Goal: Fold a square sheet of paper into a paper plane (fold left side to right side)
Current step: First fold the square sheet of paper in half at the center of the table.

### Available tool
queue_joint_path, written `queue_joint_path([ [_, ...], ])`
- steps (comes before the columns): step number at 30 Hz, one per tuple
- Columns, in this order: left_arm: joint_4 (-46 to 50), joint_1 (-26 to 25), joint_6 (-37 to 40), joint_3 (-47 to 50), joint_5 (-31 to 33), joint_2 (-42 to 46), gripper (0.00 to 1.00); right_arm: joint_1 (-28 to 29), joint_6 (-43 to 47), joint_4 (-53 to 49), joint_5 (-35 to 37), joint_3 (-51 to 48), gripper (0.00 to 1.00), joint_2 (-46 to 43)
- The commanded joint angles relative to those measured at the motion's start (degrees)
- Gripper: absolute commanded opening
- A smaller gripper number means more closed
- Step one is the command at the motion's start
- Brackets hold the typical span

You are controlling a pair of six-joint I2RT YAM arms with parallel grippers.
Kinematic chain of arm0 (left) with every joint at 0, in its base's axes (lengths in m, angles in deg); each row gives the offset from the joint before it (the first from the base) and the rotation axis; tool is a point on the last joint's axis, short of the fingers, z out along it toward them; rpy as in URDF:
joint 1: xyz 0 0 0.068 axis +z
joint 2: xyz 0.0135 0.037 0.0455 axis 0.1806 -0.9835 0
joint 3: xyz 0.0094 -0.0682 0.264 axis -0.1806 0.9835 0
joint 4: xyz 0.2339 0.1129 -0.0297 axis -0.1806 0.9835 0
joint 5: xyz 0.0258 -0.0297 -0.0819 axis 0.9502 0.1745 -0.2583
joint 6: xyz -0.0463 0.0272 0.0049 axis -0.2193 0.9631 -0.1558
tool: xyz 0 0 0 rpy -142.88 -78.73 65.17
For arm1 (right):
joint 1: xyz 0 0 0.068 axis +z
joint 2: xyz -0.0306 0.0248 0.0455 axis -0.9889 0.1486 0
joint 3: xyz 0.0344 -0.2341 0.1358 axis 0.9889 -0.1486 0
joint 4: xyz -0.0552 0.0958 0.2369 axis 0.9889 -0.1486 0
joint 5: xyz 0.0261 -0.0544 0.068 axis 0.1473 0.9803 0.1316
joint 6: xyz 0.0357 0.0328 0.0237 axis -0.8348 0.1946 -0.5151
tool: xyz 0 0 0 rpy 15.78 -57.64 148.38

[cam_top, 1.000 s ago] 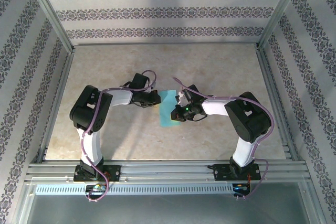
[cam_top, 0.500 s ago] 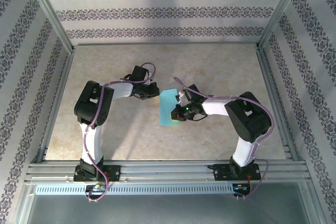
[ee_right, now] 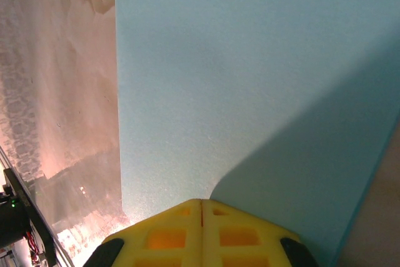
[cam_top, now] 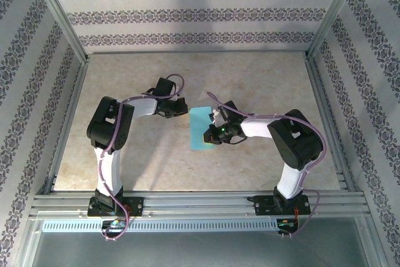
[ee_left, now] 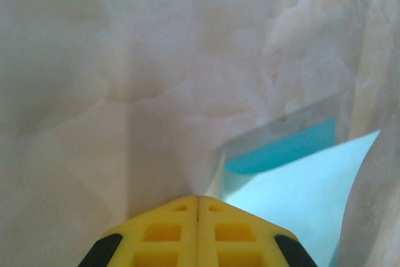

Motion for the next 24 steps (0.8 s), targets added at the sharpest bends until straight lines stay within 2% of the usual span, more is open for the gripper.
queue_joint_path([
  [1, -2.4, 0.5, 2.5, 3.9, 0.7, 5.5, 0.06, -0.6, 1.3, -8.1, 6.8, -3.0, 0.00, 3.0],
  [8, -8.7, -1.5, 0.6, 8.3, -6.2, 8.1, 0.05, -0.5, 1.1, -8.1, 6.9, -2.9, 0.00, 2.9],
  [15, -7.8, -4.1, 1.4, 2.8, -6.9, 2.4, 0.05, -0.5, 1.2, -8.4, 7.0, -2.5, 0.00, 3.2],
  [24, -7.4, -4.3, 2.4, -0.5, -2.9, -1.9, 0.06, -0.4, 1.2, -8.4, 7.1, -2.5, 0.00, 3.4],
])
